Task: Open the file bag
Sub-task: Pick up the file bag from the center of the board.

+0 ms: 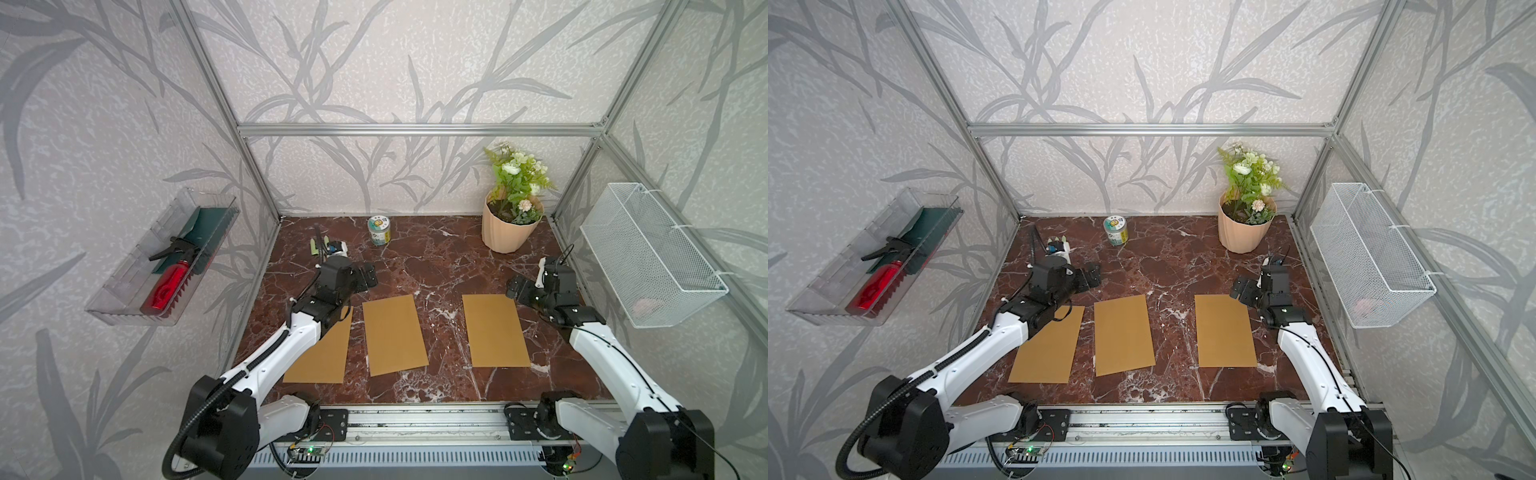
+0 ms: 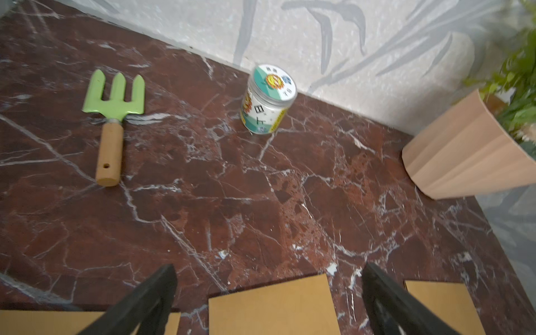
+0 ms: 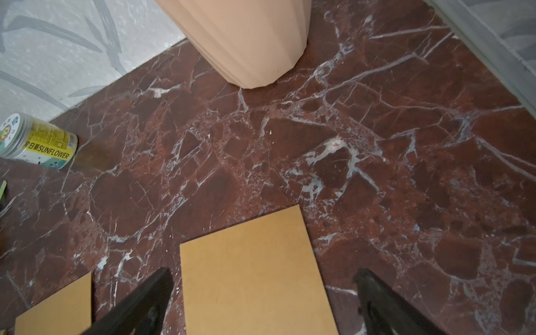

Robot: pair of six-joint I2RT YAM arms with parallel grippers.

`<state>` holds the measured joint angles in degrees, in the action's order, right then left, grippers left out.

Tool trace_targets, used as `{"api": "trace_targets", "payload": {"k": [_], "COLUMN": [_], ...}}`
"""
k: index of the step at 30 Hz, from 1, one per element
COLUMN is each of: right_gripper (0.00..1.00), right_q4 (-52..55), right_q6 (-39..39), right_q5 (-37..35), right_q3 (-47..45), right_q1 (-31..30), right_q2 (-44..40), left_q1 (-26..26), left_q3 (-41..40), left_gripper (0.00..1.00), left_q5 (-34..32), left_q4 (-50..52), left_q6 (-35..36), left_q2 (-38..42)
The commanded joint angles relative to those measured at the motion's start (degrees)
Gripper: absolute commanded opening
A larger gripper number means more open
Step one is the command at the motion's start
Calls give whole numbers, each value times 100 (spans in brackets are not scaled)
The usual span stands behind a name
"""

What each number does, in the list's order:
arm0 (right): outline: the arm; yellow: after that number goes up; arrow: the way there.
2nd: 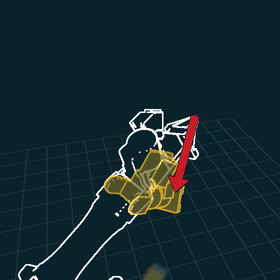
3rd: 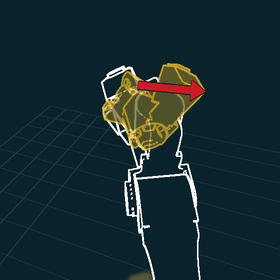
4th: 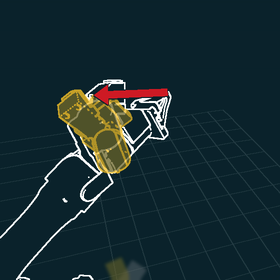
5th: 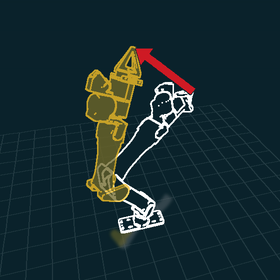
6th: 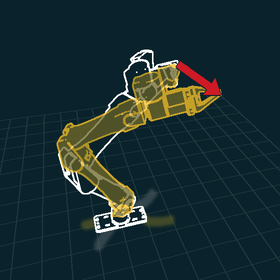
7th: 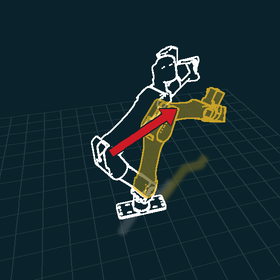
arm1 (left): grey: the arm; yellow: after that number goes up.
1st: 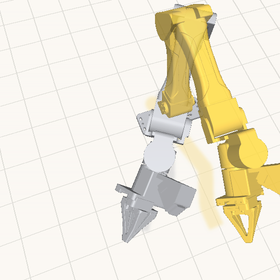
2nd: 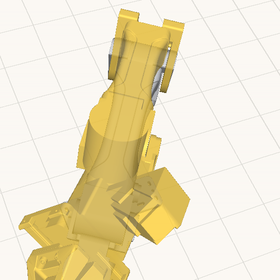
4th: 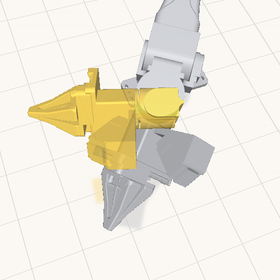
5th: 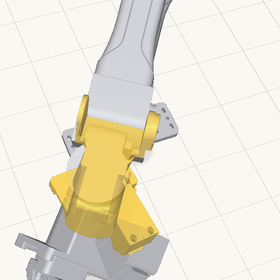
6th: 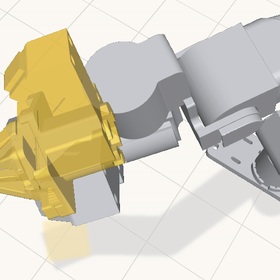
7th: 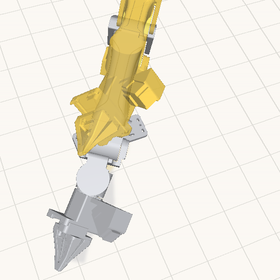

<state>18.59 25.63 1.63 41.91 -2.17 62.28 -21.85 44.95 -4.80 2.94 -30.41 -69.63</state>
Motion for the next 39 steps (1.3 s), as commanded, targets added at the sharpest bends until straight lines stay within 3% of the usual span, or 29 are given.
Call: {"api": "trace_targets", "payload": {"k": [1,8,17,24,29,30,39], "right_gripper": [99,99,99,99,99,99,99], "right_q4": [1307,2255,2399,2154,2122,2075,1982], "right_q6": [-154,-407,-504,-563,-629,-629,-741], "right_q5": [258,400,484,874,943,965,980], "right_q3": [568,911,563,391,476,467,423], "right_q1": [-20,-21,-20,-20,7,14,169], "right_q2": [217,733,786,1239,1655,1688,2039], "left_q1": [-357,-1551,-2418,-2713,-2842,-2863,-3010], "left_q3": [379,1064,1772,1816,2013,2070,2562], "left_gripper": [99,99,99,84,83,78,71], "left_q5": [-344,-755,-197,465,744,781,936], "left_q4": [677,934,885,300,136,136,281], "left_q6": [-88,-519,-1163,-1756,-1984,-1986,-1986], "left_q2": [-435,-1295,-2427,-3091,-3475,-3537,-3980]}}
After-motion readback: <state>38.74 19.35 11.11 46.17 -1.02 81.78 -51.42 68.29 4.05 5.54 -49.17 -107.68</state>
